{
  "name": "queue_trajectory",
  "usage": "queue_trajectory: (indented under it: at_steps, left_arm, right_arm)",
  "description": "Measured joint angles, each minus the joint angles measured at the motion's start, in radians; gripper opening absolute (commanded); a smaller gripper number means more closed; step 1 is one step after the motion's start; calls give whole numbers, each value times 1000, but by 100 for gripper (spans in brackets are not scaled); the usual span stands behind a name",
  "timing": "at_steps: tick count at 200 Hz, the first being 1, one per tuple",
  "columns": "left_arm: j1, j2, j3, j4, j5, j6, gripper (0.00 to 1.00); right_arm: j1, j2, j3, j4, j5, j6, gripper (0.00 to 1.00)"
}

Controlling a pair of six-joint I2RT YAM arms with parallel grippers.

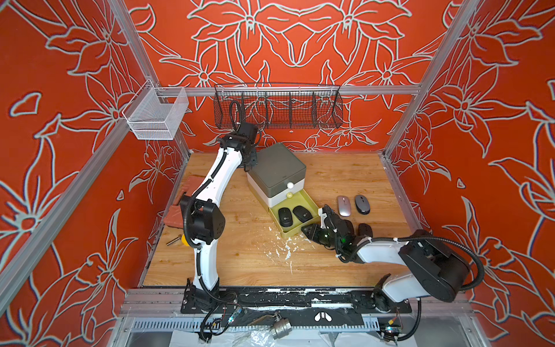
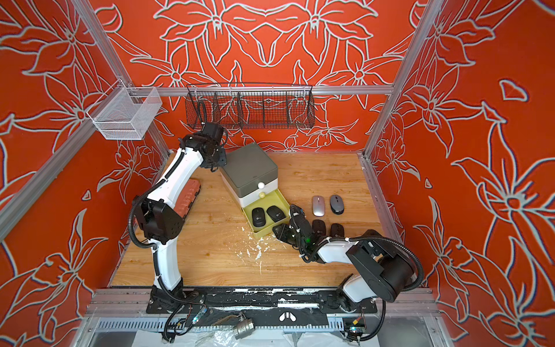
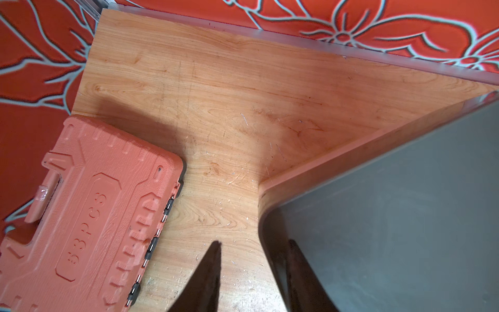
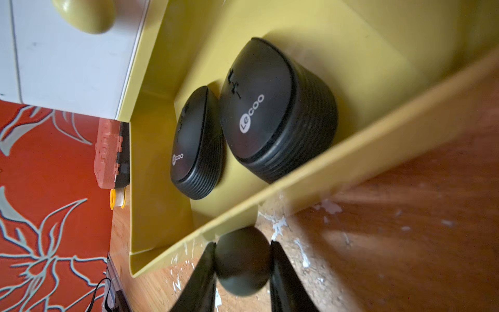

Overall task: Take the mice out of the drawer
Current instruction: Open the drawer in the storage box.

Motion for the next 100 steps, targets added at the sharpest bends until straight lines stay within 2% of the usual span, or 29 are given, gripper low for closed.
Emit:
queue_trajectory:
  at_steps: [31,64,100]
  left_arm:
    - [1,0,4,-5,22,0,40]
    - [3,0,25,-43,53,1,43]
    - [3,-4,59,-82,100,3,47]
  right_arm:
    - [11,-30,4,-48,29,-10,35]
    - [24,-110,24,-187,80,-40,47]
    - [36,-188,64,-344,126,-63,54]
